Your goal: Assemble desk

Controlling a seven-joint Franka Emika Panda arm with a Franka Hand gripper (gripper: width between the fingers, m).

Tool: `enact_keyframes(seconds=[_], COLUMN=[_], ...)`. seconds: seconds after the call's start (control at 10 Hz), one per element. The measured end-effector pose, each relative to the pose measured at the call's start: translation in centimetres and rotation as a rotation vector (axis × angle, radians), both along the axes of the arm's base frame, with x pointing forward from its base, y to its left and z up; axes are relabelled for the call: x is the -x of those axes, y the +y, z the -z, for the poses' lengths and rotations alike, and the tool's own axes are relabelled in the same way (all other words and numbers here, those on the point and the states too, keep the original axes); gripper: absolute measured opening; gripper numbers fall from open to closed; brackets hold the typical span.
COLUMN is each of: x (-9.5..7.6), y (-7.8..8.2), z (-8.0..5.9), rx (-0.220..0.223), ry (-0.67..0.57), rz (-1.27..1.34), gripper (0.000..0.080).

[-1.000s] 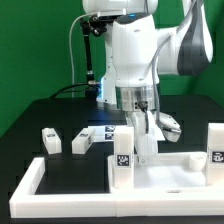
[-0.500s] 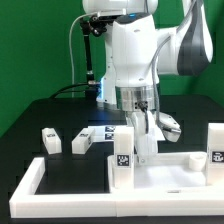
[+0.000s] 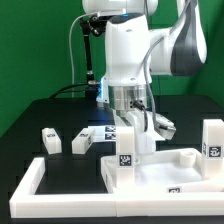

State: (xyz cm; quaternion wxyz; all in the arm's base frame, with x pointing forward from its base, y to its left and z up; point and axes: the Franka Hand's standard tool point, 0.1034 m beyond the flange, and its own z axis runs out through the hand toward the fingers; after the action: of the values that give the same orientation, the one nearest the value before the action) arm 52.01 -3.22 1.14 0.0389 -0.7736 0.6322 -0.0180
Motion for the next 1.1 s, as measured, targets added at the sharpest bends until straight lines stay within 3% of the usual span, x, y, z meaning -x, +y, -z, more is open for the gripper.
enact_keyframes(seconds=[0.2, 0.6, 0.7, 0.9, 1.1], x=[0.3, 0.2, -0.4, -2.0, -1.5], y=[-1.6, -2.5, -3.0, -2.3, -2.3], z=[0.0, -0.1, -0.4, -0.9, -0.6], rx=[0.039, 0.066, 0.102, 0.14, 0.146], ry=[-0.016, -0.018, -0.013, -0.018, -0.011], rz=[-0.208, -0.391, -0.575, -0.784, -0.858], gripper=[0.006, 0.006, 0.006, 0.006, 0.006])
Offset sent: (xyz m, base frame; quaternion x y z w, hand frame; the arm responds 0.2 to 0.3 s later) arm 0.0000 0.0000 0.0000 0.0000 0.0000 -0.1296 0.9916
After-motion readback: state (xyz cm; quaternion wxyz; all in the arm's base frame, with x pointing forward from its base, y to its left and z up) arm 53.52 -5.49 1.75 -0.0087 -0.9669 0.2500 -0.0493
